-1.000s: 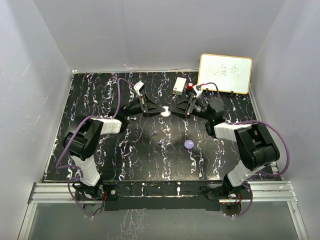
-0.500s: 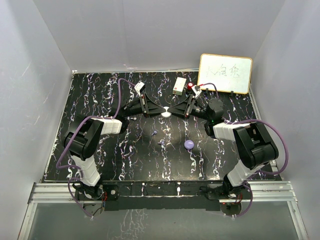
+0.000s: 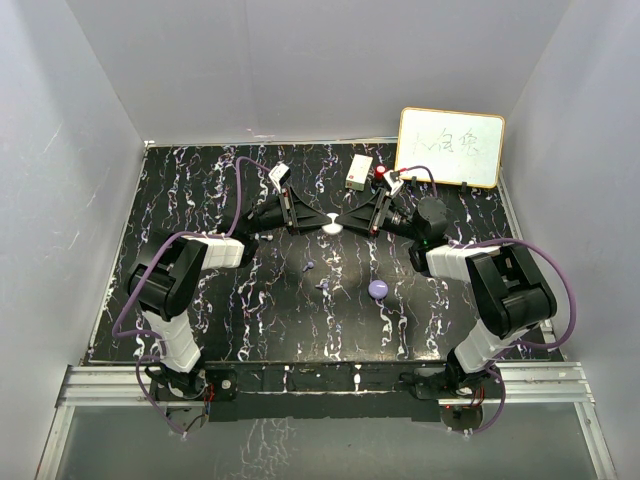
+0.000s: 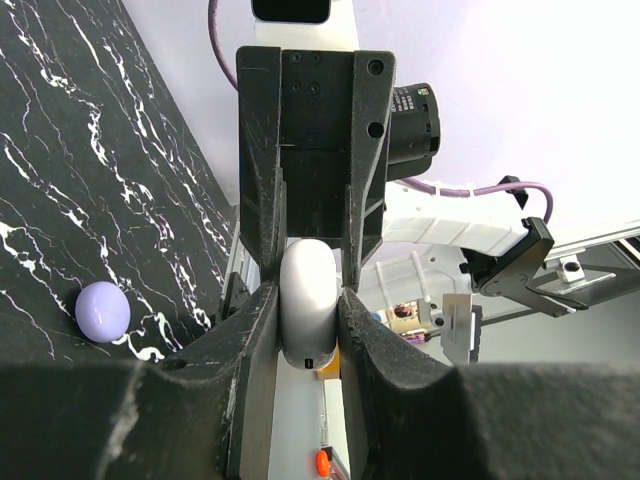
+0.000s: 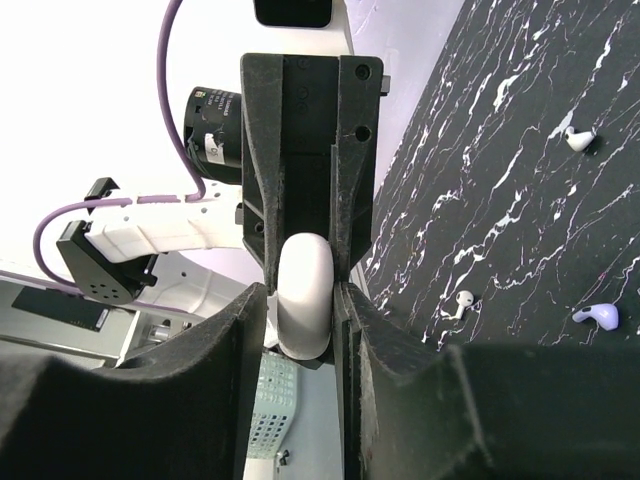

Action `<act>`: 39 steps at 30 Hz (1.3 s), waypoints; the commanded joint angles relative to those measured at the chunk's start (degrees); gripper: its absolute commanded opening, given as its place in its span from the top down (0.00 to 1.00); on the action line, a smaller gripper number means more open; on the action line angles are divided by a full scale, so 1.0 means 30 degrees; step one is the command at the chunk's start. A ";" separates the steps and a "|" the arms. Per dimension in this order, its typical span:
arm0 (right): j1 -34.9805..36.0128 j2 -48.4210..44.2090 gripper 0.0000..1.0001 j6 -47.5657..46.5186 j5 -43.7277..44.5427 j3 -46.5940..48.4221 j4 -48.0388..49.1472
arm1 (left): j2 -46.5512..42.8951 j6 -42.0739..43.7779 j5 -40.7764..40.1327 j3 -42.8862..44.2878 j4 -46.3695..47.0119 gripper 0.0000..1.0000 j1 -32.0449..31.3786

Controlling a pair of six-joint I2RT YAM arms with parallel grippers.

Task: Insert the wireless bluetooth earbuds into the charging case
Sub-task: Open the charging case.

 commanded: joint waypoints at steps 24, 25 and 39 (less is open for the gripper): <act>0.0011 0.0492 0.69 0.1384 -0.0254 -0.0302 0.3690 | -0.0439 0.0057 0.0397 0.0328 0.1044 1.00 -0.0069; -0.0017 0.0533 0.68 0.1442 -0.0263 -0.0349 0.3796 | -0.0432 0.0035 0.0406 0.0333 0.1044 1.00 -0.0061; -0.0317 0.0855 0.64 0.1953 -0.0292 -0.0659 0.4643 | -0.0544 0.0070 0.0437 0.0347 0.0929 1.00 -0.0073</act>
